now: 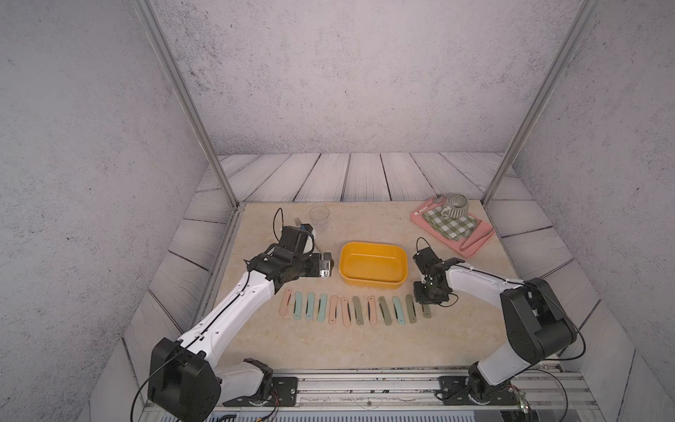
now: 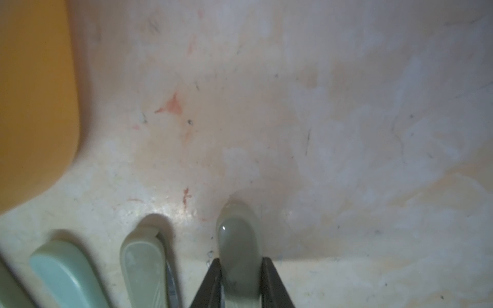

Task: Take the fruit knife out of the storage box
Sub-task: Place the fruit knife at the center of the board.

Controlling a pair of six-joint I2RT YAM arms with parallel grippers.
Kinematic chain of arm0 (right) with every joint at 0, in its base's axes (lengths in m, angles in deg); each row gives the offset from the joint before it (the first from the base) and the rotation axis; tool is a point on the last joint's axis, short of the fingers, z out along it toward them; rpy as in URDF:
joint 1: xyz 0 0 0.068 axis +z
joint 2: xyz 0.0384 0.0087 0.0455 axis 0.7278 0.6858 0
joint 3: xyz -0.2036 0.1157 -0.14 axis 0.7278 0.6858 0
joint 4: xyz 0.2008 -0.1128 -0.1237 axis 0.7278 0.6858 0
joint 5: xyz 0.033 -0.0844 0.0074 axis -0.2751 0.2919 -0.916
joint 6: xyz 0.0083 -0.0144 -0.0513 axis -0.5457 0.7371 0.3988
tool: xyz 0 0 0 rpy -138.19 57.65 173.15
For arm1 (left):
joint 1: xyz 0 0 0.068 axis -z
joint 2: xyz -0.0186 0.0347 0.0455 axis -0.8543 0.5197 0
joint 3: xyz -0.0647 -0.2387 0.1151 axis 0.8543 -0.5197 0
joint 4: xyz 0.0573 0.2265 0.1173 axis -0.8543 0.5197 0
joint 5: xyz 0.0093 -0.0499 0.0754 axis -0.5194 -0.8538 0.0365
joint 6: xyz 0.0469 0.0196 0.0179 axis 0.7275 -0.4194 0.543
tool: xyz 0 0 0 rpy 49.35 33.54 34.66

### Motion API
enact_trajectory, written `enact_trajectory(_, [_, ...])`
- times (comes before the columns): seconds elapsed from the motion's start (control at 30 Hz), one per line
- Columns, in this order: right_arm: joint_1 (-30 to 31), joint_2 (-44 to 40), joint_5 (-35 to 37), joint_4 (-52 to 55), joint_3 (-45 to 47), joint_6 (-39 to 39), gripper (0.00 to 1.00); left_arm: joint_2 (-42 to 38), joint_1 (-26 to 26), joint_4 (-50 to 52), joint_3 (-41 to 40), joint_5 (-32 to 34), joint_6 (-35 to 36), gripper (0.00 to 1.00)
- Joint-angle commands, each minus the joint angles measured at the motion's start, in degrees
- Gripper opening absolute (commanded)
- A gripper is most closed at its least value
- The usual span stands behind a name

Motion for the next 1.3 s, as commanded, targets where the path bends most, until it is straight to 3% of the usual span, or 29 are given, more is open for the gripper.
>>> enact_trajectory(0.0, [-0.32, -1.30, 1.32, 1.09, 0.29, -0.47, 0.29, 0.64, 0.37, -0.13, 1.45, 0.55, -0.20, 0.99])
enact_trajectory(0.73, [-0.43, -3.90, 2.17, 5.62, -5.64, 1.59, 0.51, 1.70, 0.55, -0.58, 2.80, 3.11, -0.01, 0.99])
enact_trajectory(0.83, [-0.42, -5.07, 2.76, 7.02, -7.94, 2.18, 0.63, 2.32, 0.56, -0.41, 3.68, 4.03, 0.34, 0.99])
enact_trajectory(0.97, [-0.50, -5.12, 4.38, 9.31, -11.84, 2.78, 0.98, 3.28, 0.42, -0.45, 4.93, 6.21, 0.72, 0.99])
enact_trajectory(1.27, [-1.73, -3.37, 12.67, 12.47, -19.81, 3.21, 0.99, 5.92, -0.66, -2.08, 7.09, 9.95, 1.70, 0.99])
